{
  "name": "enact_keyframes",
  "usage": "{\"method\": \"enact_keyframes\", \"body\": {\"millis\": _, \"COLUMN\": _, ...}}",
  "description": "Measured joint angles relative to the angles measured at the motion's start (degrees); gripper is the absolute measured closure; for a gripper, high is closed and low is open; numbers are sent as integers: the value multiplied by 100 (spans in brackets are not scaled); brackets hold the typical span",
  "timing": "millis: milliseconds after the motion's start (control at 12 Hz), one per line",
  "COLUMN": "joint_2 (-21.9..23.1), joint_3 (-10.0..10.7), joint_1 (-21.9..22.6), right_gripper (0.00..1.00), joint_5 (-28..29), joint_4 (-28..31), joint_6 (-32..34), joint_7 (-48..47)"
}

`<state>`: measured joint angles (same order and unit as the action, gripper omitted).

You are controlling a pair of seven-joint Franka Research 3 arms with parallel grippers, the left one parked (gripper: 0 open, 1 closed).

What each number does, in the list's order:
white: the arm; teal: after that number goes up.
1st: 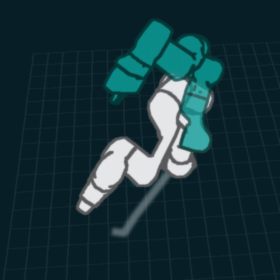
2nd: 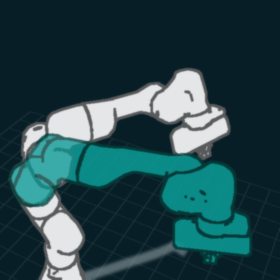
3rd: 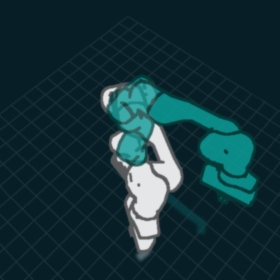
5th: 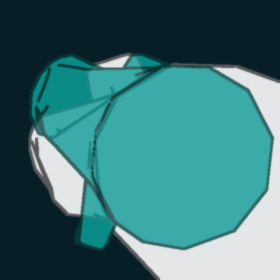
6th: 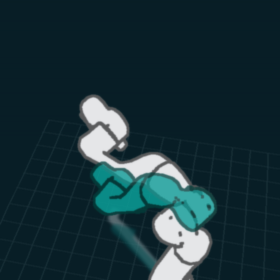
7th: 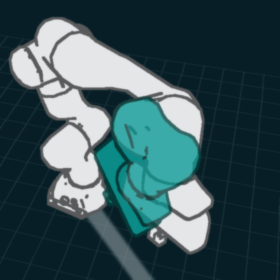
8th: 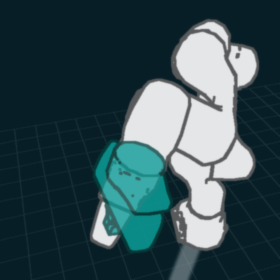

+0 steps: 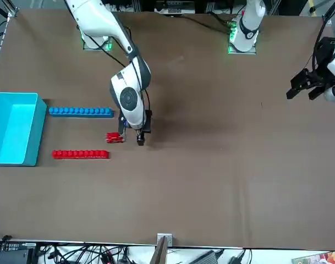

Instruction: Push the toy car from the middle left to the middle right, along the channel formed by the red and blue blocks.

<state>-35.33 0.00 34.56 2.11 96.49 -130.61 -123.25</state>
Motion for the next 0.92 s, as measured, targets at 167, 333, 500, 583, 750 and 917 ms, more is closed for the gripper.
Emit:
{"method": "enact_keyframes", "body": {"millis": 167, "joint_2": 209, "joint_3": 12, "joint_1": -3, "right_gripper": 0, "joint_5": 0, "joint_4": -29, "joint_6": 219, "joint_7": 0}}
{"method": "enact_keyframes", "body": {"millis": 333, "joint_2": 345, "joint_3": 26, "joint_1": -7, "right_gripper": 0, "joint_5": -3, "joint_4": -44, "joint_6": 349, "joint_7": 7}}
{"method": "enact_keyframes", "body": {"millis": 500, "joint_2": 468, "joint_3": 38, "joint_1": -15, "right_gripper": 0, "joint_5": -6, "joint_4": -104, "joint_6": 575, "joint_7": 50}}
{"method": "enact_keyframes", "body": {"millis": 583, "joint_2": 517, "joint_3": 48, "joint_1": -21, "right_gripper": 0, "joint_5": -8, "joint_4": -153, "joint_6": 705, "joint_7": 80}}
{"method": "enact_keyframes", "body": {"millis": 750, "joint_2": 594, "joint_3": 66, "joint_1": -46, "right_gripper": 0, "joint_5": -10, "joint_4": -270, "joint_6": 957, "joint_7": 195}}
{"method": "enact_keyframes", "body": {"millis": 917, "joint_2": 675, "joint_3": 82, "joint_1": -71, "right_gripper": 0, "joint_5": -23, "joint_4": -350, "joint_6": 1118, "joint_7": 368}}
